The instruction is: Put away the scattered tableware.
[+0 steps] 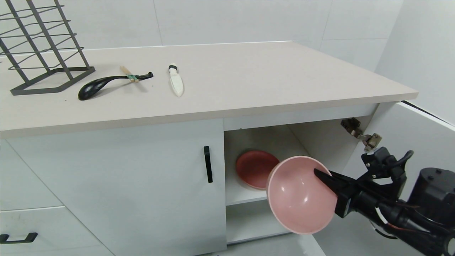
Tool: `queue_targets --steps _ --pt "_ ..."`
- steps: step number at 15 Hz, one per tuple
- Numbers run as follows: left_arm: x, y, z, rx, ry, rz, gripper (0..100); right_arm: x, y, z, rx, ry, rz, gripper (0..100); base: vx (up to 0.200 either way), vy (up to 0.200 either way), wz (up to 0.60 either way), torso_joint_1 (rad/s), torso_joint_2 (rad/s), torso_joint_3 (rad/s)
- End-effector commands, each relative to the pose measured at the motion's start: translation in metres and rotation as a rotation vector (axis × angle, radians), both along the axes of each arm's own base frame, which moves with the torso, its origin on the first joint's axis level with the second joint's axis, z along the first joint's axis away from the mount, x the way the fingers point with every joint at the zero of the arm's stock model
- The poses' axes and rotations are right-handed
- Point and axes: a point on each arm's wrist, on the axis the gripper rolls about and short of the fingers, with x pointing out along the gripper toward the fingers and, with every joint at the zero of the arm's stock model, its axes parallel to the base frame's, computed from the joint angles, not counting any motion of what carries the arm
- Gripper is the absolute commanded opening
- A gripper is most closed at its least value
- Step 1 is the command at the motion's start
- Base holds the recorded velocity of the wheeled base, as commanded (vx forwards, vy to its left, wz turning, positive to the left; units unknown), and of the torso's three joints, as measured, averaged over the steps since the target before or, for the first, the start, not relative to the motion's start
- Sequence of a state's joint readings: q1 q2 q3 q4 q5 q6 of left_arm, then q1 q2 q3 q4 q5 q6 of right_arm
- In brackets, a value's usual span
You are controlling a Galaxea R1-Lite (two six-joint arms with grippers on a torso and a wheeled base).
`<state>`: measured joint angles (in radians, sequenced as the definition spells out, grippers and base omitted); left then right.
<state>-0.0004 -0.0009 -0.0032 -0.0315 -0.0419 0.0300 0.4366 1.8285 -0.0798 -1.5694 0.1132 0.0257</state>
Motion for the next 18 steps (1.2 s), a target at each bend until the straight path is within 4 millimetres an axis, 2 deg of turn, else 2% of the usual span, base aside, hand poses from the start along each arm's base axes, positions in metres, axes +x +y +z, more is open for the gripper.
queue_targets --steps 1,3,6,15,18 --pt "0.000 -0.001 -0.005 -0.031 0.066 -0.025 100 0.019 0.012 -0.016 -0.017 0.038 0.013 0 0.000 0.000 0.00 0.000 0.00 0.000" --pt "0.000 -0.001 -0.004 -0.036 0.038 -0.032 100 0.038 0.022 -0.029 -0.024 0.055 0.013 0 0.000 0.000 0.00 0.000 0.00 0.000" --pt "0.000 -0.001 -0.004 -0.036 0.038 -0.030 100 0.053 0.026 -0.045 -0.036 0.080 0.005 0 0.000 0.000 0.00 0.000 0.00 0.000" --pt "0.000 -0.001 -0.004 -0.039 0.038 -0.032 100 0.097 0.032 -0.053 -0.004 0.016 -0.041 0 0.000 0.000 0.00 0.000 0.00 0.000" --pt "0.000 -0.001 -0.004 -0.039 0.038 -0.032 100 0.112 0.032 -0.059 -0.001 -0.001 -0.104 0 0.000 0.000 0.00 0.000 0.00 0.000"
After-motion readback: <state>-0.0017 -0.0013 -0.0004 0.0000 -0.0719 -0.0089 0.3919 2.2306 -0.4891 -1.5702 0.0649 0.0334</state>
